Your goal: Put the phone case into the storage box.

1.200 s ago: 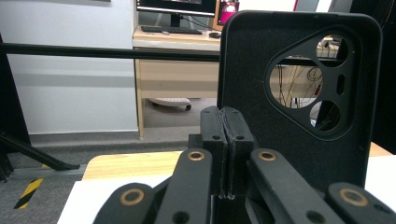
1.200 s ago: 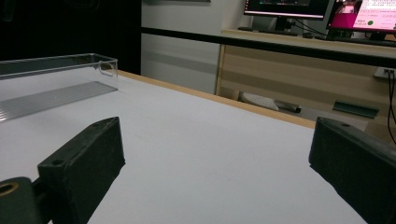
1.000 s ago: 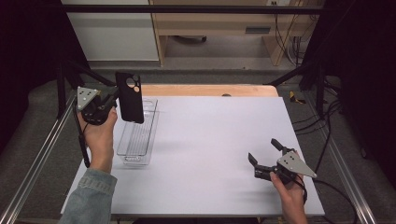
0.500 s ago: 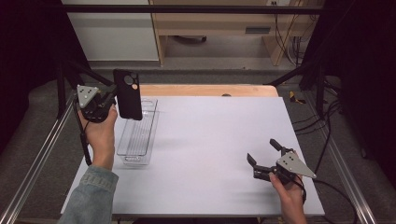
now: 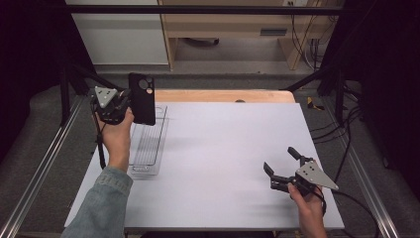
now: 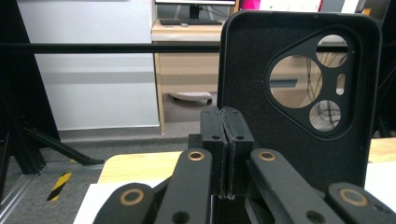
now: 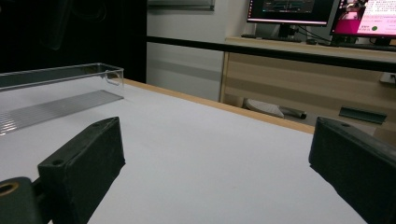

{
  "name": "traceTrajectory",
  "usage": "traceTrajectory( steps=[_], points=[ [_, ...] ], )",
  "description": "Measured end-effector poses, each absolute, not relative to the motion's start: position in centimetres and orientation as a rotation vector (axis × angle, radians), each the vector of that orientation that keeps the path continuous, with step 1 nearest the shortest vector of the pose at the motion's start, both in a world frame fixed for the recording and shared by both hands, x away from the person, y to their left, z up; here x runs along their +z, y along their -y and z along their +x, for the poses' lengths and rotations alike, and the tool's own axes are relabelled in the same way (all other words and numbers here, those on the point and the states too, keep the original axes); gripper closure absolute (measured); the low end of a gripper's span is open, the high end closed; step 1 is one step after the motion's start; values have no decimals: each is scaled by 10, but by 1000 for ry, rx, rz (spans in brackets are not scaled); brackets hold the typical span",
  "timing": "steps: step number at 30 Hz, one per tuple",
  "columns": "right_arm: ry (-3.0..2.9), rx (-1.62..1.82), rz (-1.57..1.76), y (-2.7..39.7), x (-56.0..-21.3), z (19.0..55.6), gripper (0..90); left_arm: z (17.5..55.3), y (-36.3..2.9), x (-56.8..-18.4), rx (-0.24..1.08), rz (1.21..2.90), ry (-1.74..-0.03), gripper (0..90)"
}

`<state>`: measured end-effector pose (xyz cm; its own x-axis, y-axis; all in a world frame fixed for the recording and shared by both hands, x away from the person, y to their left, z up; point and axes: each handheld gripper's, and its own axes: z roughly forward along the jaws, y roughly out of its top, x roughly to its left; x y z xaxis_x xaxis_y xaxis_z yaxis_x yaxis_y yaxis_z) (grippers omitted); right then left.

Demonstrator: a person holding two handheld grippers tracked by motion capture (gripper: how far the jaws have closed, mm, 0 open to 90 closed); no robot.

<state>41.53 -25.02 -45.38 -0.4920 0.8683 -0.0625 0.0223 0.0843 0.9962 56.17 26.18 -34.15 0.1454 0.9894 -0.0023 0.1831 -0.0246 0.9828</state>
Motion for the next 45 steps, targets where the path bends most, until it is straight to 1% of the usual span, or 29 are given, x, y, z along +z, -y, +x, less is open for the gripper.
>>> traceTrajectory(
  steps=[6,13,28,45],
  points=[
    [-1649,1497,891,249,-454,415,37,577,-262,-348,1018,1408,-1272,886],
    [-1640,1503,888,250,-453,414,37,586,-259,-347,1030,1401,-1295,886],
    [-1634,1499,818,248,-452,408,31,588,-259,-343,1033,1373,-1316,887],
    [-1691,1484,835,247,-461,400,29,593,-260,-350,1038,1388,-1330,886]
  ],
)
